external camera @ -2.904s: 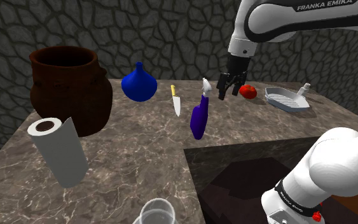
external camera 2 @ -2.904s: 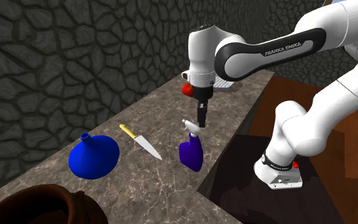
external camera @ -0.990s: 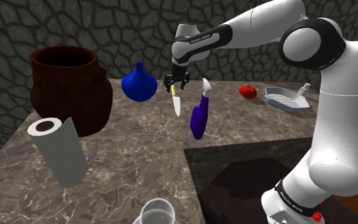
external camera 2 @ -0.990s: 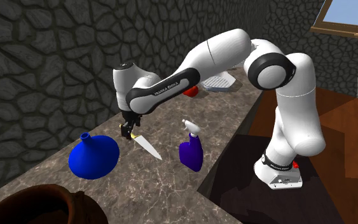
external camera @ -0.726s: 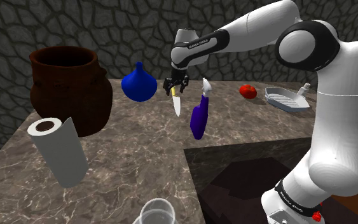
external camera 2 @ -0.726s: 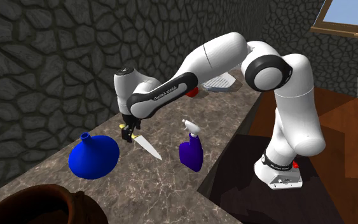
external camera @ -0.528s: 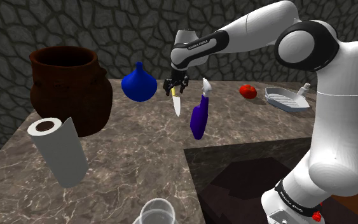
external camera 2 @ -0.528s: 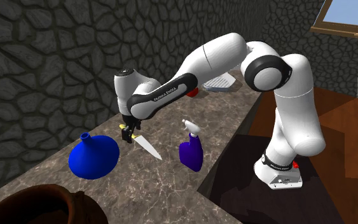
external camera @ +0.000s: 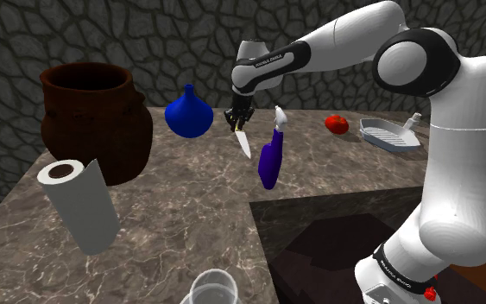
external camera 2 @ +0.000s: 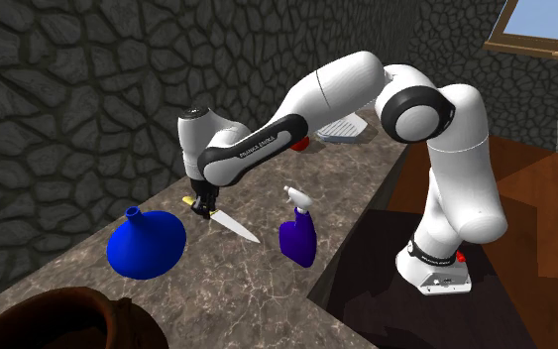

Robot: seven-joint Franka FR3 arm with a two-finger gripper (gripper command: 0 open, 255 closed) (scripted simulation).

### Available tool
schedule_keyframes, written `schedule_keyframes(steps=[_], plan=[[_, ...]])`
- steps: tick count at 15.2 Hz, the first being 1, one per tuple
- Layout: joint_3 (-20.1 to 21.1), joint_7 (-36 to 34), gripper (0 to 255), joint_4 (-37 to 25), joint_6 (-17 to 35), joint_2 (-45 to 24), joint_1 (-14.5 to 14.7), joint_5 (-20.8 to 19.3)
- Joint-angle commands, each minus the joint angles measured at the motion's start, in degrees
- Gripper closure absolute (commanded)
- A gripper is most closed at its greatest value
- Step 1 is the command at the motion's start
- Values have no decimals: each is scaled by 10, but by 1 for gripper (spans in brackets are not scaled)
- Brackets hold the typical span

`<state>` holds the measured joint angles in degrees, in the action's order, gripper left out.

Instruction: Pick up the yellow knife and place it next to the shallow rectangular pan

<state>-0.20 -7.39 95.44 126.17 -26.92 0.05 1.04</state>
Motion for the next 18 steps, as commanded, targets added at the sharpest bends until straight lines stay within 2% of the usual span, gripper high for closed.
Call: schedule_keyframes(steps=[1,6,18], plan=[[0,0,255,0,0,0,0,0],[0,0,255,0,0,0,0,0],[0,-1,255,-43,-77,34,0,-1]])
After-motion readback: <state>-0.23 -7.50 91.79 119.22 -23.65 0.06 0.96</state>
